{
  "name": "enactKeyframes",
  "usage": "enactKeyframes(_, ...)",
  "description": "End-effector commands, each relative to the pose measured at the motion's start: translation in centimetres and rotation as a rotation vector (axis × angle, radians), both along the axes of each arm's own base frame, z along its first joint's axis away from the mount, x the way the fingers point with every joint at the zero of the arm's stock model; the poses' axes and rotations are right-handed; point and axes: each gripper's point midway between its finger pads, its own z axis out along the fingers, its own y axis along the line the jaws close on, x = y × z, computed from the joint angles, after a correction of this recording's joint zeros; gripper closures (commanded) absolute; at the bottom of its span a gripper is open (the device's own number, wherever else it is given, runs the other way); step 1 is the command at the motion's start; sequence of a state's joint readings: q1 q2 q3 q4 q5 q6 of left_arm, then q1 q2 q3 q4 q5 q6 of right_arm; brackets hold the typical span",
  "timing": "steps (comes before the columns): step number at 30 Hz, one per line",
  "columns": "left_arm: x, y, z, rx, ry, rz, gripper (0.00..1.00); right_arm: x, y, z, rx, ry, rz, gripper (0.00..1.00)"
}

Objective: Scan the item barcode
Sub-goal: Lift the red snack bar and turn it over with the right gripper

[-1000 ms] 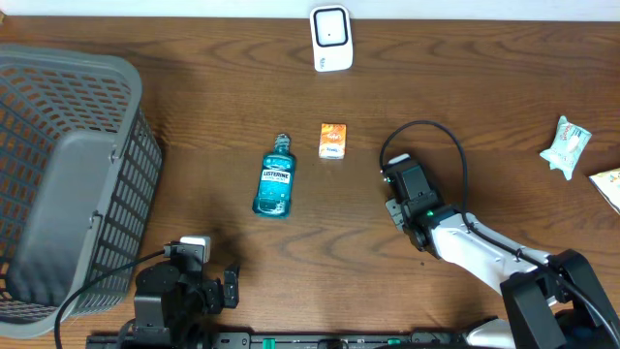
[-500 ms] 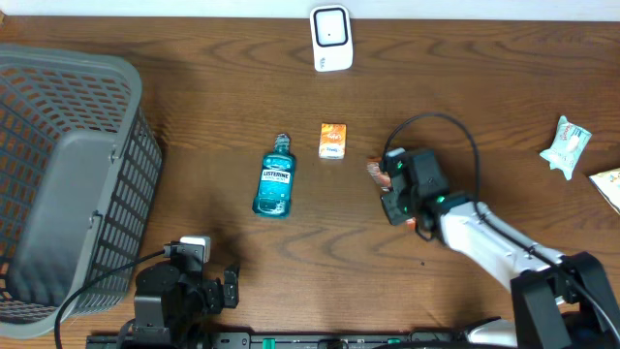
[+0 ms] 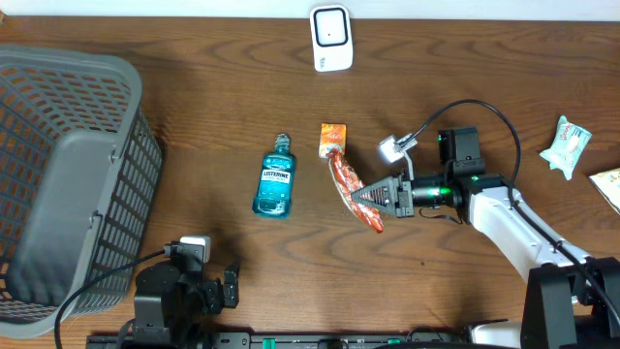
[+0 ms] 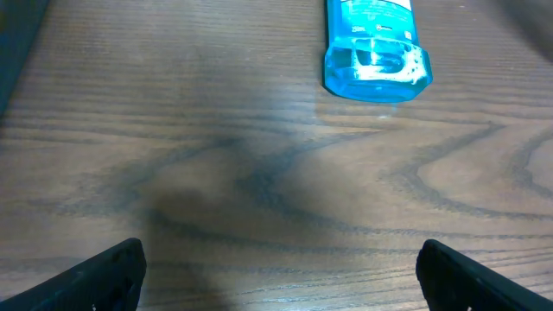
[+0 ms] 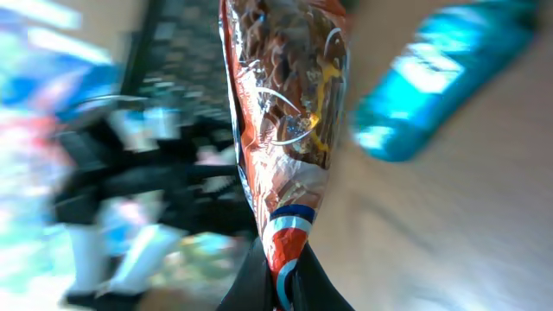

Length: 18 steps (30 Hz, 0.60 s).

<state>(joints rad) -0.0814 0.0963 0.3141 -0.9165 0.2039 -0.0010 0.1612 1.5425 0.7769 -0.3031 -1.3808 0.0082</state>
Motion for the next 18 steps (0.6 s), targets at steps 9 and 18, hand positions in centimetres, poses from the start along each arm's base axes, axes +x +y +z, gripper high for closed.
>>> enactKeyframes(9,-0.09,-0.07,-0.17,-0.004,0.008,-0.001,0.0,-2.37,0.94,2.93,0.13,0.221,0.107,0.99)
enactKeyframes(18,-0.09,-0.07,-0.17,-0.004,0.008,-0.001,0.0,-2.38,0.93,2.92,0.09,0.504,0.08,0.99)
